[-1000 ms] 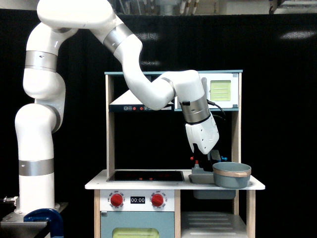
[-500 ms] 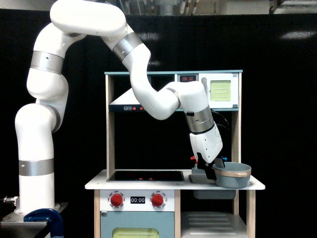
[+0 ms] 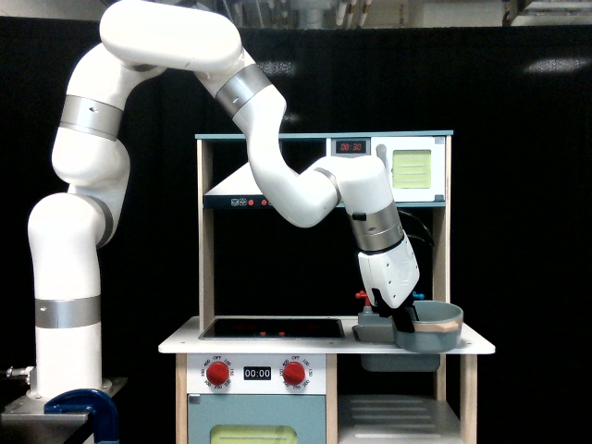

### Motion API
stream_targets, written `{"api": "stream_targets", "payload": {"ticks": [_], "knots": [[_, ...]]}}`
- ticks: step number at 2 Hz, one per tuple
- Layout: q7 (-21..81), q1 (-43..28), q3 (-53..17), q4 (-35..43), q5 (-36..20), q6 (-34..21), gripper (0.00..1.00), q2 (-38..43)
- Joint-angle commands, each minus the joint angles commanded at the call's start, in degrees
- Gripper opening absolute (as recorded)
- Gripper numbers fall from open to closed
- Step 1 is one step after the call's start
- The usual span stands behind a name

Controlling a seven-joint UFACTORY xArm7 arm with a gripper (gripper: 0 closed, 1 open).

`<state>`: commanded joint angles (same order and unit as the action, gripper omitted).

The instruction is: Put the bowl inside the kitchen cabinet

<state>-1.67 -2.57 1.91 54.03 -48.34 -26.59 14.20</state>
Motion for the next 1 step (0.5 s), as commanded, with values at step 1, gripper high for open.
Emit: {"api": "stream_targets", "payload": {"ticks": [1], "knots": [[-1.75,0.26,-0.17,1.28,1.85,-1.15,0.0,-0.08]]}}
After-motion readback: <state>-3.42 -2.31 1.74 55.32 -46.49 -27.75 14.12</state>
